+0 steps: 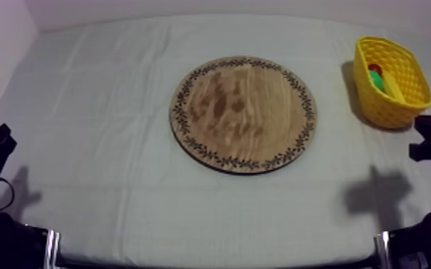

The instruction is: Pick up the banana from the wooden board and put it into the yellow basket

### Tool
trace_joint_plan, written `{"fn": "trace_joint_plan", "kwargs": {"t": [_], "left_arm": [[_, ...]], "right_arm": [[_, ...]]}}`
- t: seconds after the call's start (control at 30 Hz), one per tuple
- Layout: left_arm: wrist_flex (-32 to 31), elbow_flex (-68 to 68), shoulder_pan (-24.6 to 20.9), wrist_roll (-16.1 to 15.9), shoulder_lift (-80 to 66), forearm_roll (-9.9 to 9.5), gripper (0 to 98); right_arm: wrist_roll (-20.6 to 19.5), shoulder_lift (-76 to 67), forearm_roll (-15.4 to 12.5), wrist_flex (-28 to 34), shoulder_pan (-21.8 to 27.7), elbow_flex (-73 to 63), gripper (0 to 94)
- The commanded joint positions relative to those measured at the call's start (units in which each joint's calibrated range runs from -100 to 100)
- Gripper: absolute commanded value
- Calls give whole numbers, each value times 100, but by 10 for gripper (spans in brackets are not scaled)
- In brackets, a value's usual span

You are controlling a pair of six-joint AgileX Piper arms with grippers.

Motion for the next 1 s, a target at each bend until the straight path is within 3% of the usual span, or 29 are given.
{"fn": "trace_joint_plan", "kwargs": {"t": [0.0,0.37,0.57,0.73,0.8,0.97], "left_arm": [[-1,-1,1,0,0,1,1],[-1,-1,1,3,0,1,1],[-1,-1,1,0,0,1,1],[-1,-1,1,0,0,1,1],[-1,-1,1,0,0,1,1],[-1,-1,1,0,0,1,1]], "right_arm": [[-6,-394,-21,-8,-37,198,5],[-399,-1336,-6,-287,-162,977,6],[-1072,-1782,221,-340,-376,1106,9],[-1882,-2036,705,-1016,-411,1414,6],[-1719,-2131,823,-1177,-399,1483,5],[-715,-2245,918,-1267,-433,1597,4]]}}
